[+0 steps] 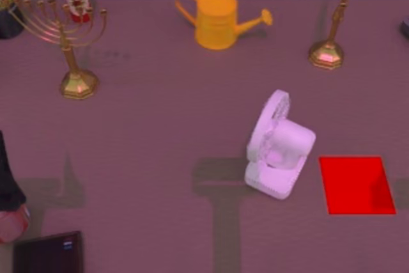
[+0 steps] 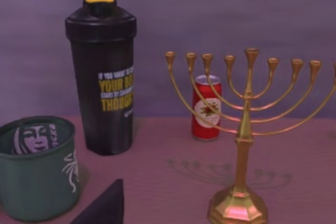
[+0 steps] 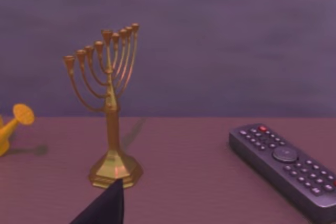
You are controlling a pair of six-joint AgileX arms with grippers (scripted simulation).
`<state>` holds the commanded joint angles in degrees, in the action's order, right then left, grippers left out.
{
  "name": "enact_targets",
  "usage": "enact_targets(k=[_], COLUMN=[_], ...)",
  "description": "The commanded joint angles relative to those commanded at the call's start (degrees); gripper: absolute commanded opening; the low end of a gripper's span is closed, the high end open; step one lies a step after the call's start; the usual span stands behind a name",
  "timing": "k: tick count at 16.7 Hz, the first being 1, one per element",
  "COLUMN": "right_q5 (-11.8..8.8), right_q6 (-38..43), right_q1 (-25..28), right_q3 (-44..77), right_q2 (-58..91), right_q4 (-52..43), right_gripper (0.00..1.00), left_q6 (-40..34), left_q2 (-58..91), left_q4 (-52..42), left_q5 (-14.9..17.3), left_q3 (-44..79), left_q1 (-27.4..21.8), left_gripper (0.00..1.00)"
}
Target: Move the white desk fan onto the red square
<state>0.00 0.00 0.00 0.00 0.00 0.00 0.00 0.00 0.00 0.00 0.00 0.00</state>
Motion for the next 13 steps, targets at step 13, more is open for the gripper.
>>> enact_targets(k=[13], right_q5=[2.17], right_q6=[10.34], right_q1=[5.81], right_q3=[24.15], right_q2=[26.85], right_q4=[-19.73], right_gripper=[1.0], left_q6=[0.0], left_q2=[0.0], left_q4=[0.0], left_q5=[0.0], left_q3=[0.0], left_q1=[0.0], left_gripper=[1.0])
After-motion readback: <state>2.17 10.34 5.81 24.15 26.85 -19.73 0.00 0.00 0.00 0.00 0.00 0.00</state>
